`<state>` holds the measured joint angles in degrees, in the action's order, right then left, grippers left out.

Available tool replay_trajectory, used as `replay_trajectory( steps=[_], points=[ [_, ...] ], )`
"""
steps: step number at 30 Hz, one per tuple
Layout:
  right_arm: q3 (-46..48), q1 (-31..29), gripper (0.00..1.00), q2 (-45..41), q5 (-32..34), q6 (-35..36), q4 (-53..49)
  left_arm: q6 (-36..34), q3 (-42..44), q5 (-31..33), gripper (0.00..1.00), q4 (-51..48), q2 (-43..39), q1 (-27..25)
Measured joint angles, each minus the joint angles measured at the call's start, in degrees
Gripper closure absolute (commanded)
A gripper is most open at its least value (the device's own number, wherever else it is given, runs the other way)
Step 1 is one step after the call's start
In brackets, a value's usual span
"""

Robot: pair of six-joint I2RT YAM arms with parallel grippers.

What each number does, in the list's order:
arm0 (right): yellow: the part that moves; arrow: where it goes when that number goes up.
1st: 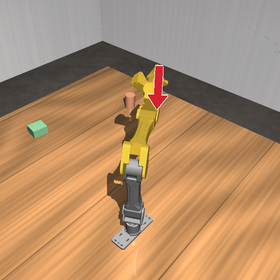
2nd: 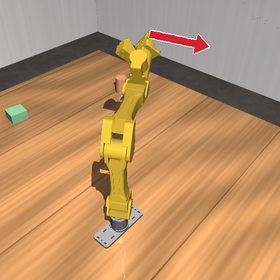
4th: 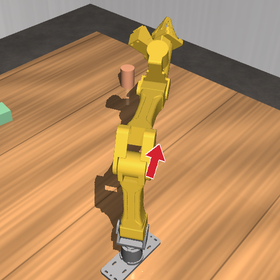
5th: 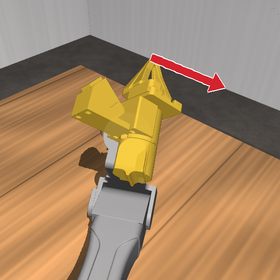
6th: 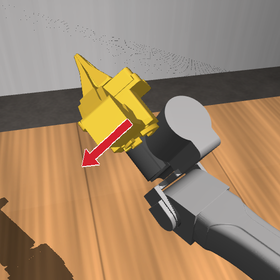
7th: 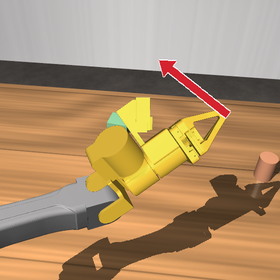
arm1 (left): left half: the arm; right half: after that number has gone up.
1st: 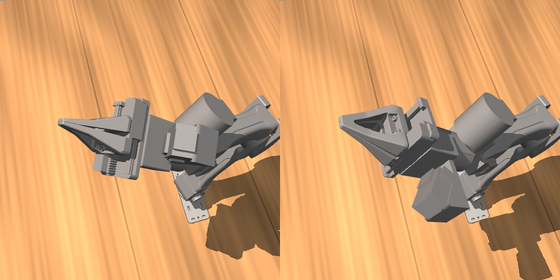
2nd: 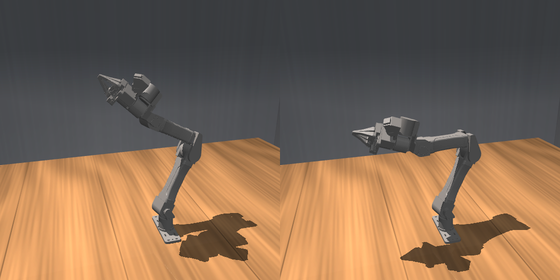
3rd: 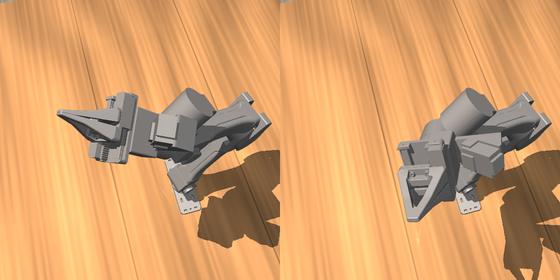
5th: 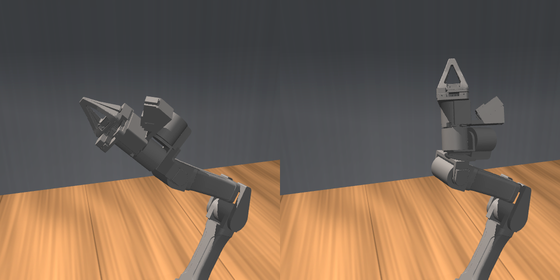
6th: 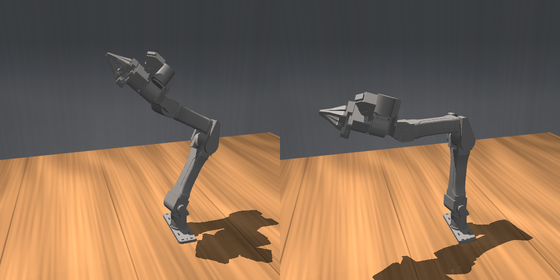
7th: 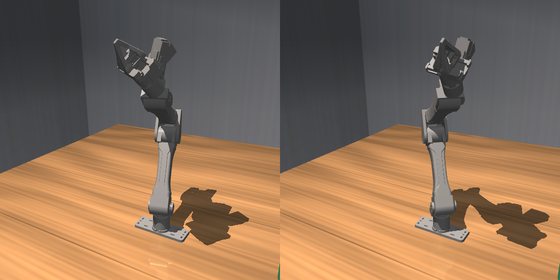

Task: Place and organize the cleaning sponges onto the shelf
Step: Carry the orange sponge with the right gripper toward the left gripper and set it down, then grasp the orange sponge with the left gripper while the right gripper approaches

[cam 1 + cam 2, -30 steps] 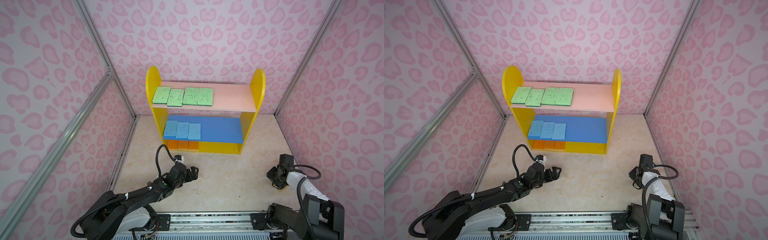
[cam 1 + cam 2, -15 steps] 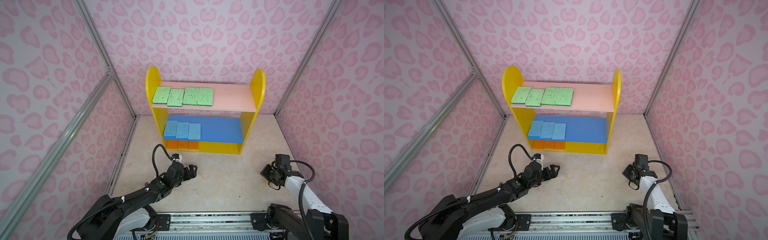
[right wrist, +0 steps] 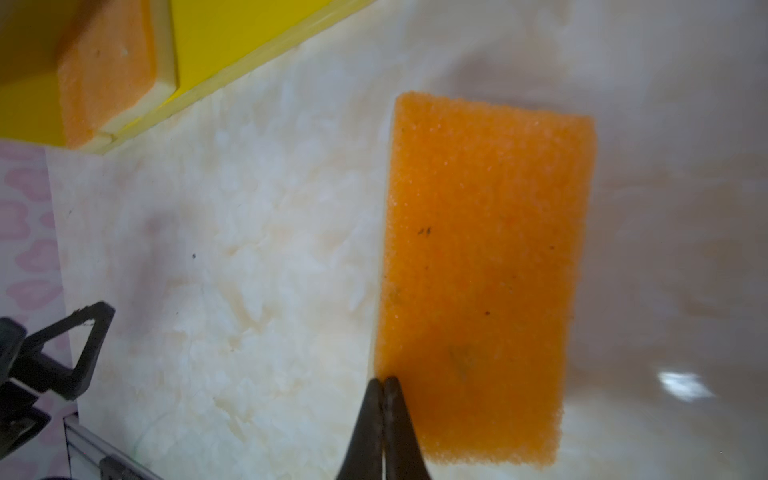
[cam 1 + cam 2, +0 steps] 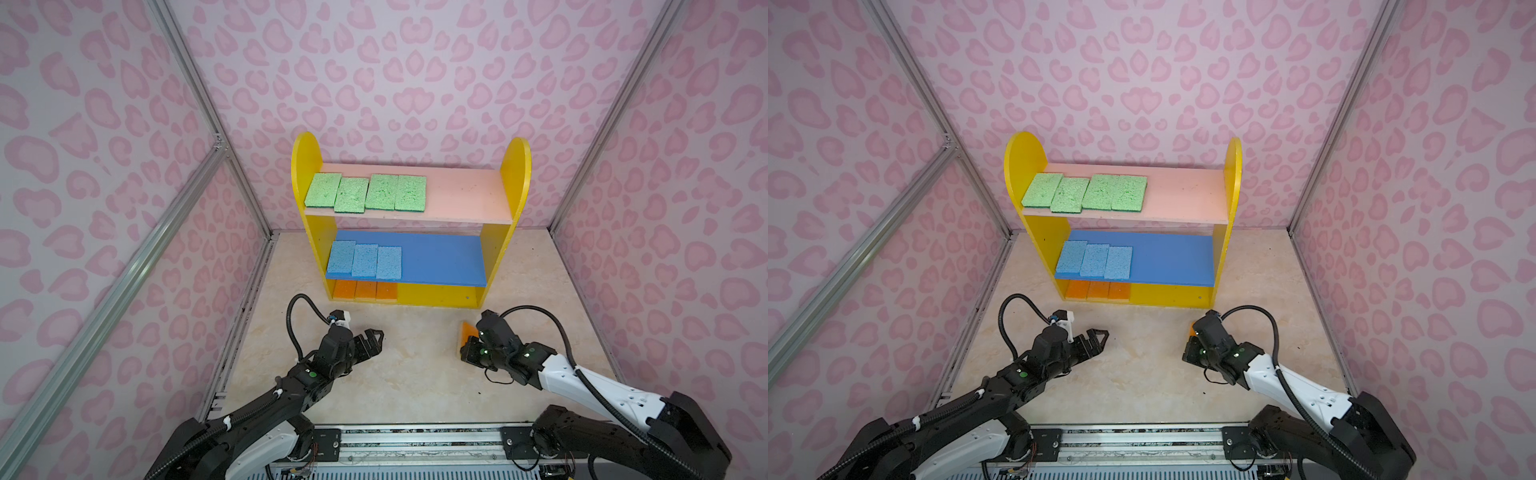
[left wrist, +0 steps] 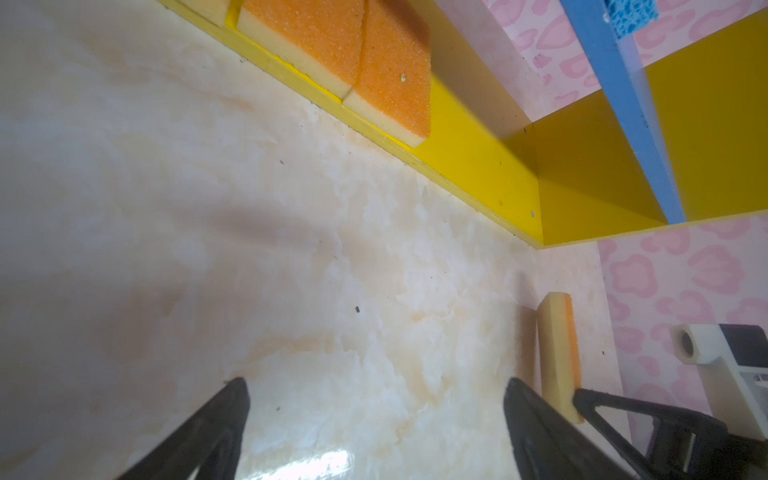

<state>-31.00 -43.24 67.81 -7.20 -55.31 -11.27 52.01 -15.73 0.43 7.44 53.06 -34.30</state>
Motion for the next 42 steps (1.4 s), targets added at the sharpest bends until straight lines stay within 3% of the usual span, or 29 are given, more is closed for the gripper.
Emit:
replay_trajectory(
  steps=[4,8,11,14,20,25,36,42],
  points=[
    [-5.97,-6.03,0.84,12.70,-0.24,-1.62,9.90,0.37,1.97,-0.66,0.03,-4.39,-6.29,1.88],
    [-10.54,-8.74,0.58,21.99,-1.75,-1.81,17.62,0.37,3.34,-1.25,0.00,-9.77,-14.16,2.58],
    [-11.63,-10.32,0.48,23.52,-3.17,-0.98,22.58,-0.42,3.34,-2.23,0.10,-13.35,-17.66,2.69],
    [-10.78,-10.27,0.48,22.67,-3.28,-0.61,25.88,-1.49,2.93,-4.07,0.25,-15.10,-17.42,2.67],
    [-5.68,-8.11,0.48,14.43,-2.82,-0.24,27.15,-3.93,-2.58,-4.66,0.31,-14.86,-6.49,-3.30],
    [0.02,-1.79,0.48,3.98,-2.69,0.52,24.44,-5.42,-9.64,-4.04,0.32,-11.45,7.30,-9.38],
    [9.90,18.03,0.48,-23.10,-5.25,3.23,9.27,-7.06,-19.96,-3.69,0.32,-4.24,27.30,-12.26],
    [12.76,28.00,0.48,-27.12,-11.34,4.61,4.48,-6.80,-22.03,-4.90,0.33,-1.55,33.40,-12.70]
  ],
)
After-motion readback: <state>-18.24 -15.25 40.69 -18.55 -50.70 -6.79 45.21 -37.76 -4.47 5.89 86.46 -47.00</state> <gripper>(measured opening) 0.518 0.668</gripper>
